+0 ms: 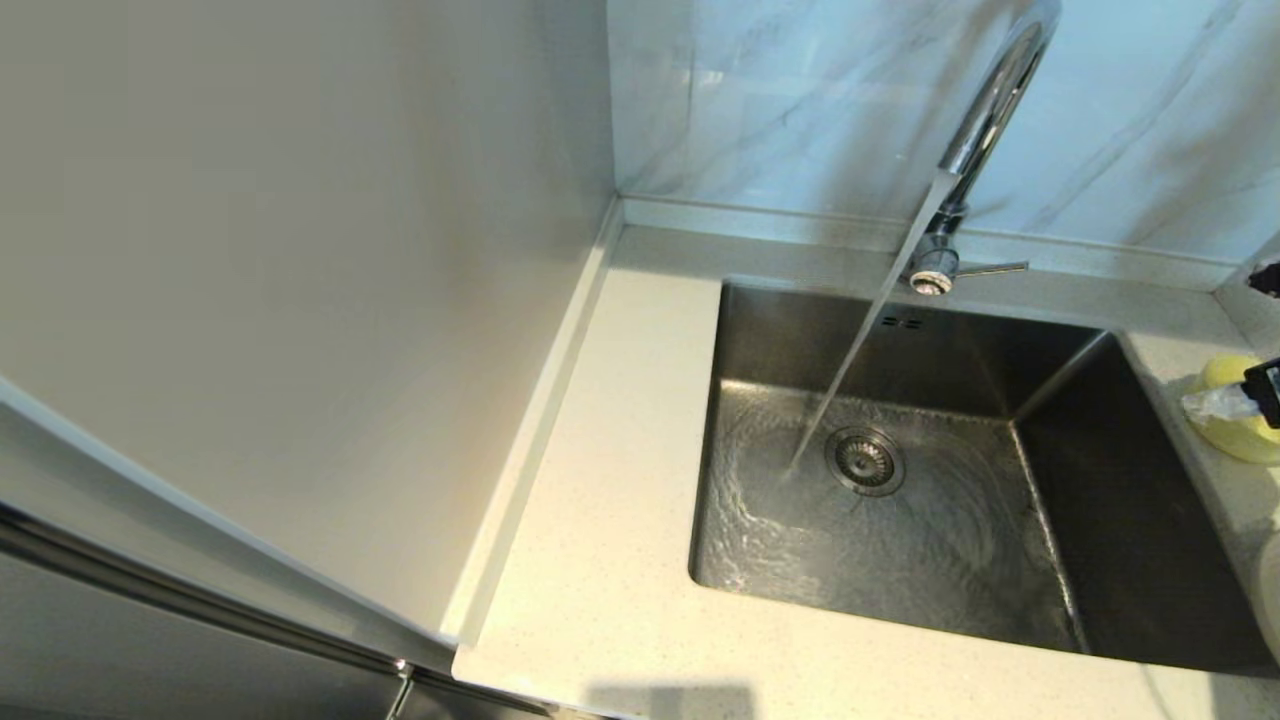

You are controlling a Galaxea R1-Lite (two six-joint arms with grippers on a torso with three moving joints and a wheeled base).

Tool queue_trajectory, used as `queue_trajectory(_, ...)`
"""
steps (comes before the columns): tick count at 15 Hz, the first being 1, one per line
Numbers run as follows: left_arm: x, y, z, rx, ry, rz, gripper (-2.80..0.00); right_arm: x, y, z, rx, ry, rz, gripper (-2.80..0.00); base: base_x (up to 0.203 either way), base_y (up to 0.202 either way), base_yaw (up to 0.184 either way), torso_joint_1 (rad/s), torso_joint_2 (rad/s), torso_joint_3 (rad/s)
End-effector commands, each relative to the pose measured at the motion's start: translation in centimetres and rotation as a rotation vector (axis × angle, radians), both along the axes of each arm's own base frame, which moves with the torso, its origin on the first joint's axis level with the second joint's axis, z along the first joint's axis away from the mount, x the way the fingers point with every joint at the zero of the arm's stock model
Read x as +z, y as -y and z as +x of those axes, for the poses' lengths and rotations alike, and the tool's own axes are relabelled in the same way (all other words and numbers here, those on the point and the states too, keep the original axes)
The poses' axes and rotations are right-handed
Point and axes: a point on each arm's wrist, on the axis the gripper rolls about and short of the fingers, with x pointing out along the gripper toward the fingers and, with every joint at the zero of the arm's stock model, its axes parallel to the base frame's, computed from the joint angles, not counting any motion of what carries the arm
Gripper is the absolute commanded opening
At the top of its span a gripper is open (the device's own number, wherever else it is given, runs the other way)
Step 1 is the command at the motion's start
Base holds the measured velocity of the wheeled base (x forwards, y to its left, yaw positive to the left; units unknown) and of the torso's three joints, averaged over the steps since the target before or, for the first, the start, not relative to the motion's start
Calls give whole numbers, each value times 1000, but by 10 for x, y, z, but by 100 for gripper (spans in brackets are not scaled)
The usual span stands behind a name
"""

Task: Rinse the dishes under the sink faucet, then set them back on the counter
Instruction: Pick up the chopsticks

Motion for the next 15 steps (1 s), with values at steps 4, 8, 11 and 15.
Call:
queue_trajectory(4,0,0,0,-1,0,0,-280,50,-30,-64,12,139,-95,0,0,0,0,0,0,0)
queue_trajectory(8,0,0,0,0,0,0,-280,65,-53,-98,-153,260,166,0,0,0,0,0,0,0)
queue_trajectory(11,0,0,0,0,0,0,-280,58,-65,-117,-223,276,250,0,0,0,0,0,0,0)
queue_trajectory(15,0,0,0,0,0,0,-280,53,-75,-138,-291,281,199,-134,0,0,0,0,0,0)
